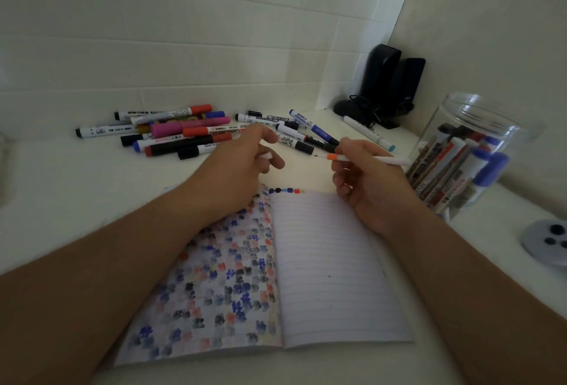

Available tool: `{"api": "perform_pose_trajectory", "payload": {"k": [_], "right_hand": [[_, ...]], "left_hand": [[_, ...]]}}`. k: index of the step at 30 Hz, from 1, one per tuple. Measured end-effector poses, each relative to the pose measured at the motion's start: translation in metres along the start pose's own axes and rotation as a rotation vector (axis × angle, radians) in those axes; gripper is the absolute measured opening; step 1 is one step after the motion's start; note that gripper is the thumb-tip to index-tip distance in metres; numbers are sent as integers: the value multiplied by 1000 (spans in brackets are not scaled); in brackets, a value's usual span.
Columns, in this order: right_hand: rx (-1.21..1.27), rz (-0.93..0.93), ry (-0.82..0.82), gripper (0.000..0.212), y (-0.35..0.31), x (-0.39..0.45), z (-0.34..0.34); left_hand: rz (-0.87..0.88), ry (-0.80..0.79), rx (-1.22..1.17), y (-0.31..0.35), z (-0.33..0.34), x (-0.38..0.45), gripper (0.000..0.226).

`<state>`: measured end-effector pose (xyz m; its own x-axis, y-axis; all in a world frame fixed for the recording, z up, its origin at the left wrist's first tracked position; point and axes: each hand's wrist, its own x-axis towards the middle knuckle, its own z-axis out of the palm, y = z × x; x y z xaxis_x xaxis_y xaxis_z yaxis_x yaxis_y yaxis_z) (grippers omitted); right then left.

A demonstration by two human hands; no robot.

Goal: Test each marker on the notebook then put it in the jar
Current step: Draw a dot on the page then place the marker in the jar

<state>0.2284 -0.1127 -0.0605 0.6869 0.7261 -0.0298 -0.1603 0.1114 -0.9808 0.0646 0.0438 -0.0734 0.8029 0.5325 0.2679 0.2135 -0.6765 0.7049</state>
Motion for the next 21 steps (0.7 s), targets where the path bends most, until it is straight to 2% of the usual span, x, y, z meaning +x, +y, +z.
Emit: {"api": "perform_pose_trajectory", "payload": {"k": [4,9,17,21], "right_hand": [[19,36,-161,34,-4,-5,-1],[-31,28,-117,21,-5,-5,5],[-41,2,-114,24,-1,-3,4],[-120,-37,-133,25,-1,-4,5]], "left_hand": [[25,-12,-76,2,0,-1,13],[100,-8,-35,6,0,-3,14],[118,-9,8,4,1,0,12],[121,-8,52,1,4,0,12]]}}
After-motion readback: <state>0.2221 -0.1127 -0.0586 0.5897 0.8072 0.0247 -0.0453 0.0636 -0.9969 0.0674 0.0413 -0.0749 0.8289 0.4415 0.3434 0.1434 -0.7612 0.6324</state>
